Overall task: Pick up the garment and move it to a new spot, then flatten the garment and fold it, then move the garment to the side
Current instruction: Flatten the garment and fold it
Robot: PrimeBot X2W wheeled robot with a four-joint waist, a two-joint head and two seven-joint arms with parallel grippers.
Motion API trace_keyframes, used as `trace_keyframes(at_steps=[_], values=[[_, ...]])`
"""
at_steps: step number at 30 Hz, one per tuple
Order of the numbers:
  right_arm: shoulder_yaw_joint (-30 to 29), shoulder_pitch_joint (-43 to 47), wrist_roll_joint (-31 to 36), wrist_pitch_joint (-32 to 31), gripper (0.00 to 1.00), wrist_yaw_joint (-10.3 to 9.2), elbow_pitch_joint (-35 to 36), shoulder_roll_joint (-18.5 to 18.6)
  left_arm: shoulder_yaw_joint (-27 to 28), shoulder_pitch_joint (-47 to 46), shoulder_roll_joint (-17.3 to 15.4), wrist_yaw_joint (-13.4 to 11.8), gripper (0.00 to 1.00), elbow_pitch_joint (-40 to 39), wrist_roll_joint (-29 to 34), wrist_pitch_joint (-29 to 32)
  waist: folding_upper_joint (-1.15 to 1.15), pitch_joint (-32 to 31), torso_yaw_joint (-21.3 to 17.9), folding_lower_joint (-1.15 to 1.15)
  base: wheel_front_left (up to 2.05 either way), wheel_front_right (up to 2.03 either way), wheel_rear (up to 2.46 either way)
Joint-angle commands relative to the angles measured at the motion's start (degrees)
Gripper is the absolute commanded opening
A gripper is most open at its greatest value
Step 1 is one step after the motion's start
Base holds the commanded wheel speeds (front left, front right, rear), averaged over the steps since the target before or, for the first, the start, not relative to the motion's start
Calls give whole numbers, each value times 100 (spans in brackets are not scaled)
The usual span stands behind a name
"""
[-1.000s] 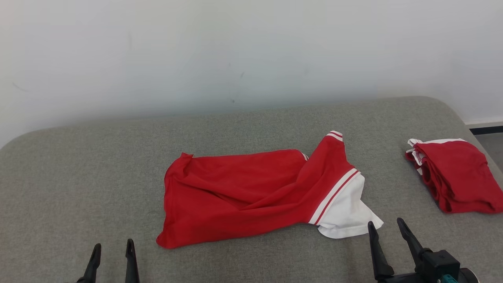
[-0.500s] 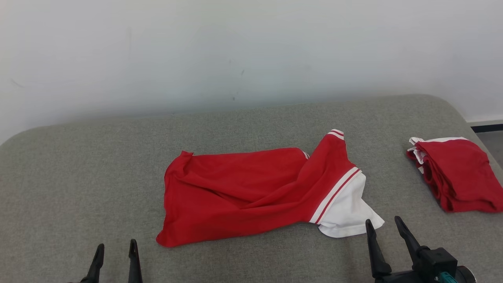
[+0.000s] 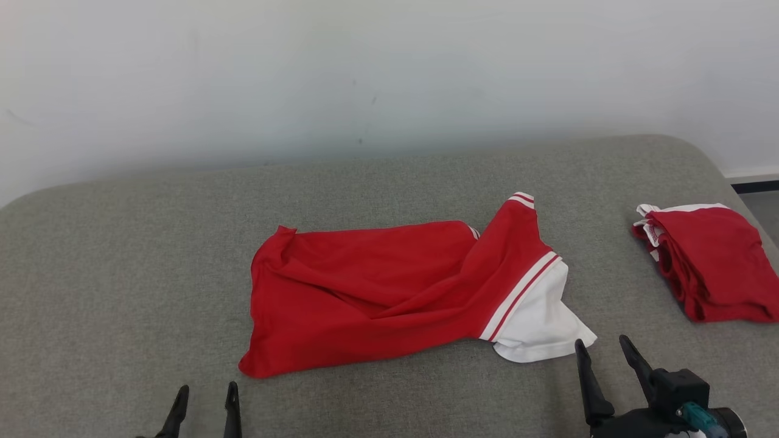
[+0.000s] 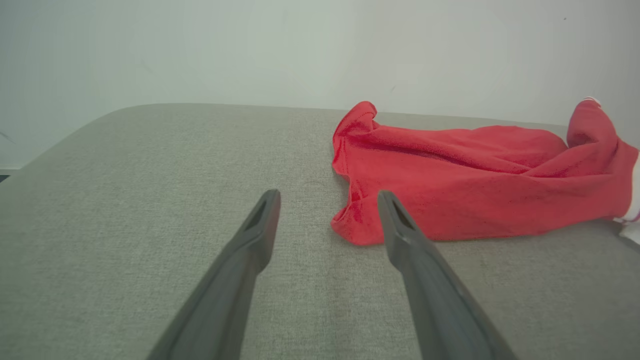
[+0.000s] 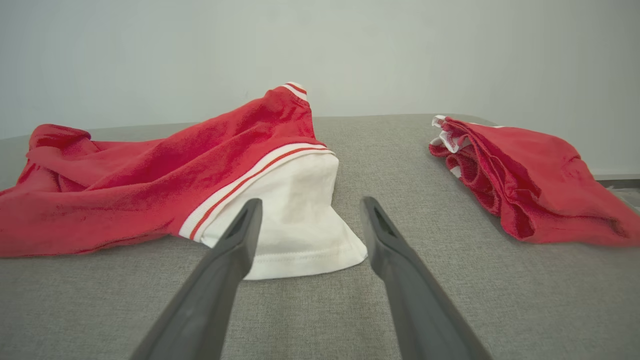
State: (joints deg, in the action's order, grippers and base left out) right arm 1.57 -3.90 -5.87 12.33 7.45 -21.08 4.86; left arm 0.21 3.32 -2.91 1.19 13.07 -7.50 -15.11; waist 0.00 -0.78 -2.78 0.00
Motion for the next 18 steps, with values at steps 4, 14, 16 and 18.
trace_keyframes(at_steps=[4,14,16,18], values=[[-140,-266,-54,-524,100,5,-270,144,-175,-331,-131,152,100,415,115,42,0,192,-9,0,0,0,0],[-491,-1269,23,-1366,100,5,-1132,231,-301,-1595,-253,220,100,1677,107,315,0,828,5,0,0,0,0],[-447,-1468,91,-1452,100,5,-1327,252,-286,-1778,-242,219,100,1917,55,281,0,931,12,0,0,0,0],[-426,-1619,84,-1564,100,4,-1554,241,-278,-1921,-226,199,100,2140,16,249,0,1015,23,0,0,0,0]])
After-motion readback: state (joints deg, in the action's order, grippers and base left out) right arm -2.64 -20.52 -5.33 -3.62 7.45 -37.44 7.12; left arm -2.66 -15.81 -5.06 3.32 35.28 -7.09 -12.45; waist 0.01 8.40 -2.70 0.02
